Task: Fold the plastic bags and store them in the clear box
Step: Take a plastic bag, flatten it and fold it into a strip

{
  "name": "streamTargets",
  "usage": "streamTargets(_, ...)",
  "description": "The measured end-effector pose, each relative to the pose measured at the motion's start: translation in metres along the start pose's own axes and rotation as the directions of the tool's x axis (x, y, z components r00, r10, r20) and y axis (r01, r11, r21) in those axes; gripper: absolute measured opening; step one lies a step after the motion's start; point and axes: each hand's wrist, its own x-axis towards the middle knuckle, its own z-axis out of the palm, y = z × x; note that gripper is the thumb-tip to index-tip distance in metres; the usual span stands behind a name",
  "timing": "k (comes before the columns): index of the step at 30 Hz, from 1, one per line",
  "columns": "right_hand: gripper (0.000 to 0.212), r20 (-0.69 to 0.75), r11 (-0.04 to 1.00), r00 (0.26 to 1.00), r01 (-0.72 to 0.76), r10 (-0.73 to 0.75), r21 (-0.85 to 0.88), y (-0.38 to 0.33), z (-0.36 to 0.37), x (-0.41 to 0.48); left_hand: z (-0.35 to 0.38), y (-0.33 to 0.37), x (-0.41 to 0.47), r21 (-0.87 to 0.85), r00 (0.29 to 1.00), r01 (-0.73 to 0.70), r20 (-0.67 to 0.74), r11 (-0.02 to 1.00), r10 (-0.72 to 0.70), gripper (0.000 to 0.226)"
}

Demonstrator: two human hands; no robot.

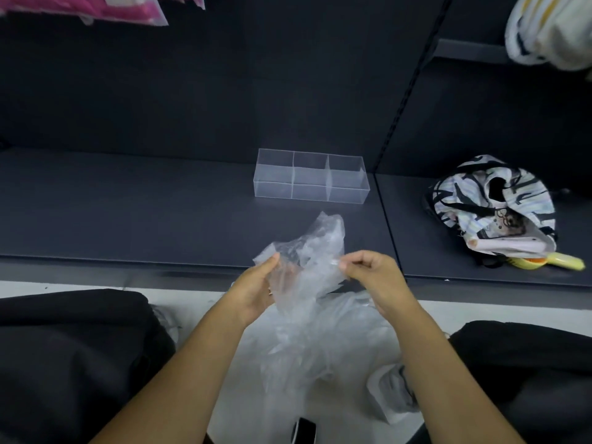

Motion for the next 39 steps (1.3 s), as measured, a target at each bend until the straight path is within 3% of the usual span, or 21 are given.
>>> streamTargets(4,0.02,-0.136,1.0,0.991,0.019,-0.018,0.005,-0.002,-0.011,0.003,-0.022,0.004,0.005,-0.214,0.973,0.071,-0.199,0.974,-0.115,0.021)
streamTargets(7,0.02,-0.175,0.996,0.98,0.092,-0.093,-0.01,-0.01,-0.015,0.0,-0.028,0.009,0.009,-0.038,0.874,0.127,-0.469,0.991,-0.13,0.047)
streamTargets(8,0.015,-0.155,0.993,0.981,0.113,-0.118,-0.04,-0.013,-0.015,-0.002,-0.028,0.013,0.009,0.105,0.796,0.105,-0.605,0.989,-0.02,0.057)
streamTargets(9,0.01,-0.12,0.988,0.983,0.132,-0.141,-0.084,-0.017,-0.015,-0.003,-0.026,0.017,0.008,0.28,0.696,0.036,-0.696,0.959,0.177,0.059)
streamTargets(10,0.007,-0.077,0.979,0.984,0.151,-0.163,-0.139,-0.021,-0.014,-0.004,-0.022,0.023,0.005,0.449,0.616,-0.087,-0.678,0.889,0.402,0.055)
streamTargets(11,0.006,-0.037,0.966,0.983,0.171,-0.182,-0.195,-0.026,-0.012,-0.005,-0.014,0.031,0.0,0.565,0.589,-0.241,-0.561,0.789,0.582,0.046)
streamTargets(12,0.007,-0.004,0.951,0.98,0.191,-0.198,-0.242,-0.031,-0.009,-0.007,-0.005,0.039,-0.006,0.599,0.626,-0.382,-0.392,0.703,0.674,0.036)
streamTargets(13,0.008,0.023,0.939,0.977,0.209,-0.211,-0.273,-0.035,-0.006,-0.008,0.009,0.045,-0.016,0.596,0.717,-0.455,-0.195,0.661,0.669,0.031)
streamTargets(15,0.007,0.067,0.929,0.971,0.24,-0.23,-0.282,-0.041,0.0,-0.011,0.032,0.047,-0.028,0.648,0.884,-0.417,0.126,0.638,0.45,0.038)
streamTargets(17,0.006,0.093,0.933,0.967,0.255,-0.239,-0.253,-0.042,0.003,-0.013,0.043,0.035,-0.026,0.713,0.926,-0.374,0.247,0.594,0.286,0.043)
streamTargets(19,0.007,0.074,0.949,0.972,0.232,-0.222,-0.214,-0.04,0.0,-0.012,0.041,0.023,-0.023,0.676,0.937,-0.339,0.178,0.655,0.301,0.032)
streamTargets(22,0.008,-0.057,0.981,0.985,0.154,-0.162,-0.115,-0.032,-0.011,-0.009,0.024,0.019,-0.018,0.507,0.952,-0.24,-0.046,0.828,0.304,0.027)
streamTargets(25,0.012,-0.191,0.991,0.981,0.07,-0.047,0.111,-0.024,-0.021,-0.005,0.003,0.023,-0.009,0.117,0.971,-0.151,-0.168,0.982,0.17,0.02)
streamTargets(28,0.014,-0.27,0.968,0.963,0.05,0.018,0.244,-0.02,-0.021,-0.001,-0.015,0.021,-0.005,-0.134,0.982,-0.041,-0.186,0.99,0.015,0.025)
streamTargets(31,0.013,-0.361,0.972,0.932,0.06,0.028,0.229,-0.017,-0.014,0.001,-0.026,0.015,0.005,-0.294,0.961,0.003,-0.264,0.956,-0.085,0.035)
streamTargets(34,0.013,-0.409,0.98,0.913,0.077,0.005,0.183,-0.017,-0.014,0.0,-0.036,0.01,0.008,-0.29,0.85,0.002,-0.503,0.957,-0.154,0.025)
streamTargets(35,0.013,-0.404,0.981,0.915,0.078,0.0,0.176,-0.018,-0.015,-0.001,-0.038,0.008,0.009,-0.186,0.781,-0.019,-0.616,0.982,-0.102,0.019)
streamTargets(37,0.011,-0.373,0.983,0.928,0.081,-0.013,0.167,-0.021,-0.017,-0.003,-0.035,0.005,0.01,0.206,0.616,-0.15,-0.746,0.967,0.254,0.024)
streamTargets(39,0.008,-0.339,0.982,0.94,0.091,-0.029,0.168,-0.024,-0.016,-0.004,-0.019,0.004,0.005,0.568,0.549,-0.332,-0.533,0.753,0.644,0.04)
